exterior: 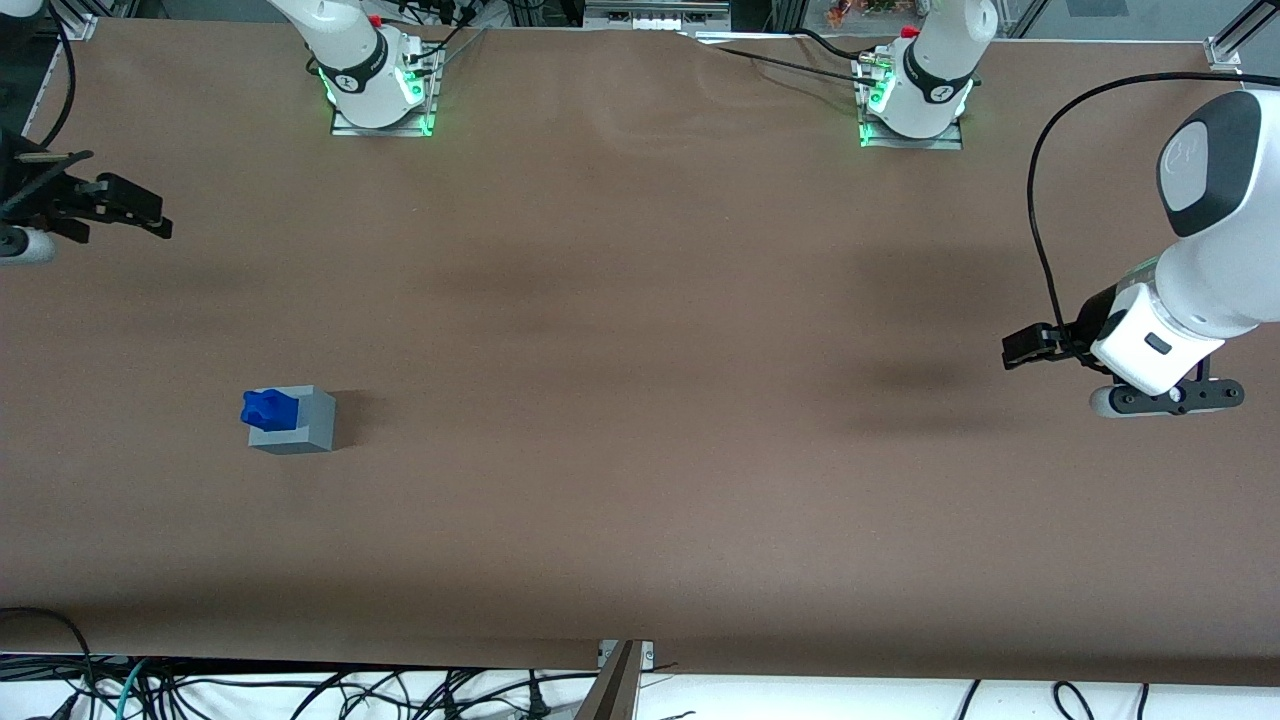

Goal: Insert blue part into gray base with right arm

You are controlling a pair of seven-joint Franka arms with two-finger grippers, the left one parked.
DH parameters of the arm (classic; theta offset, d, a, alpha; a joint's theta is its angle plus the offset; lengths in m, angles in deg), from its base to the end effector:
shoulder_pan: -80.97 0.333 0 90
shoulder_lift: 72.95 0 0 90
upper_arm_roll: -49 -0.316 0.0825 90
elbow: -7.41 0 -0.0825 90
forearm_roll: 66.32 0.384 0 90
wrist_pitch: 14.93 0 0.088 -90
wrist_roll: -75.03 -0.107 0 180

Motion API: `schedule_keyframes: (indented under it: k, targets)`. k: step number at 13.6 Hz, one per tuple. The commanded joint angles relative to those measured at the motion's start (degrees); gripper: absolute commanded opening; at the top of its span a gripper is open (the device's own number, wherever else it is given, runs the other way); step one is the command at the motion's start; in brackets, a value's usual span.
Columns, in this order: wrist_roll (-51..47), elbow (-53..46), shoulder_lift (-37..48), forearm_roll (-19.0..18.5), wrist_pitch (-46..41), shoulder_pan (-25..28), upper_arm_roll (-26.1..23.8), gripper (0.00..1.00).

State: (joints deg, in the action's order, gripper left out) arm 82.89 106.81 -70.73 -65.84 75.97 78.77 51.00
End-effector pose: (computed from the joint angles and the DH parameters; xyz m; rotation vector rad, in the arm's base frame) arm 0.5359 -0.0388 0.5698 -3.1143 -0.0987 0.1684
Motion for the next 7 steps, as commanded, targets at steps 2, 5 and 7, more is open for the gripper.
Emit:
schedule_keyframes:
  k: [2,5,7]
  targets:
    - [0.05,1.50,2.08,1.02,1.03,-0.35,-0.69,1.00]
    - [0.22,0.88,1.56,0.93,1.21,0.26,-0.69,1.00]
    - [0.31,0.36,1.20,0.93,1.03,0.26,-0.69,1.00]
